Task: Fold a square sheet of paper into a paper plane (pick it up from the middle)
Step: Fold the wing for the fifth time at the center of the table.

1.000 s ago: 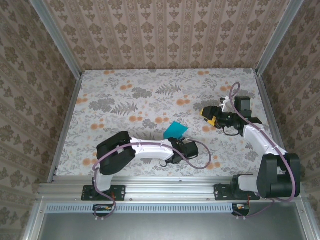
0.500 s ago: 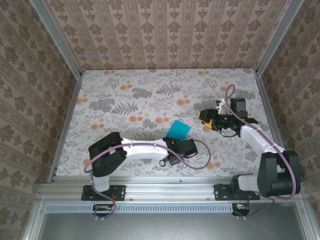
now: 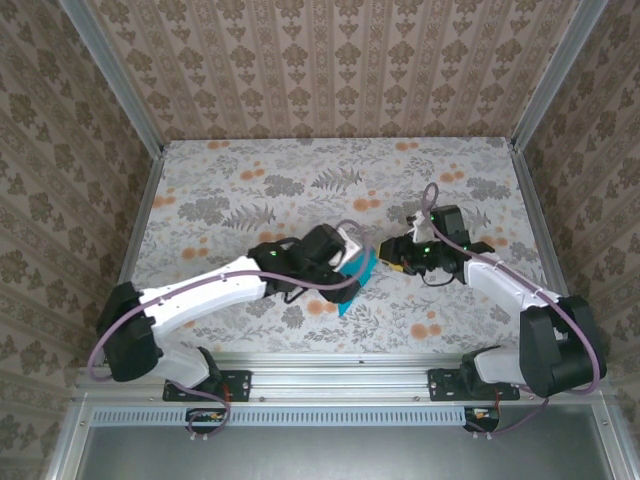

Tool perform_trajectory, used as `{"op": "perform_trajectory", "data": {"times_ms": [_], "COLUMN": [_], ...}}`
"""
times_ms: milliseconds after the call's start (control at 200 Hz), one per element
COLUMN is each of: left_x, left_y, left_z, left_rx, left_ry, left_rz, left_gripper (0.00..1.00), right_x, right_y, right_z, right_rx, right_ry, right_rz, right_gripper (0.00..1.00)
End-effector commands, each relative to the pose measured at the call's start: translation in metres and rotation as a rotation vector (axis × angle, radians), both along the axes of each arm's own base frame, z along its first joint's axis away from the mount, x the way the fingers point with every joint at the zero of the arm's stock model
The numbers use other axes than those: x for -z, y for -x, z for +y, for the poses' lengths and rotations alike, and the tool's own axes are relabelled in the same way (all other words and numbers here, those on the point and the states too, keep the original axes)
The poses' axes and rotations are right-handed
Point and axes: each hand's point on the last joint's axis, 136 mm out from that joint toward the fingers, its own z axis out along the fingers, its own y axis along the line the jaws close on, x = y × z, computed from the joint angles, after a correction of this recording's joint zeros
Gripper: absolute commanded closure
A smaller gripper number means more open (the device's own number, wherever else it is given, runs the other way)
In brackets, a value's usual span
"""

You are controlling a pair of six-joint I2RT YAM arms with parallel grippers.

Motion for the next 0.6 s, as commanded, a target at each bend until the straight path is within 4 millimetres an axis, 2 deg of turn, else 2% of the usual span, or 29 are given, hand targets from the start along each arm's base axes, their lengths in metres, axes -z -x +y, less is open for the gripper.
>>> {"op": "perform_trajectory", "data": {"times_ms": [0,95,260,425,465,595], "left_x": [0.006,0.013,0.033,0.05,0.054,0.061], "left_y": [-0.005,-0.021,-0.04,-0.049,-0.049,-0.05], "left_z": [0.017,0.032,0.044,0.051,0.052,0.05], "left_rx": [-0.102,-0.213,-0.355,-0.437,-0.445,-0.456], "left_ry": [0.084,0.151,0.273,0.321,0.322,0.332], "left_rz": [0.107,0.142,0.217,0.252,0.257,0.282], "left_gripper": [0.3,0.3,0.31,0.31,0.31,0.32], "right_x": [0.003,0.012,0.021,0.034,0.045,0.057], "right_y": [0.008,0.018,0.024,0.028,0.029,0.027], "right_z": [0.009,0.02,0.041,0.063,0.068,0.072], "right_rx": [0.016,0.013,-0.012,-0.061,-0.075,-0.093], "right_ry": [0.029,0.075,0.114,0.153,0.174,0.217], "right_rz": [-0.017,-0.025,-0.033,-0.028,-0.006,0.003], "right_gripper": [0.62,0.69,0.73,0.76,0.77,0.79]}}
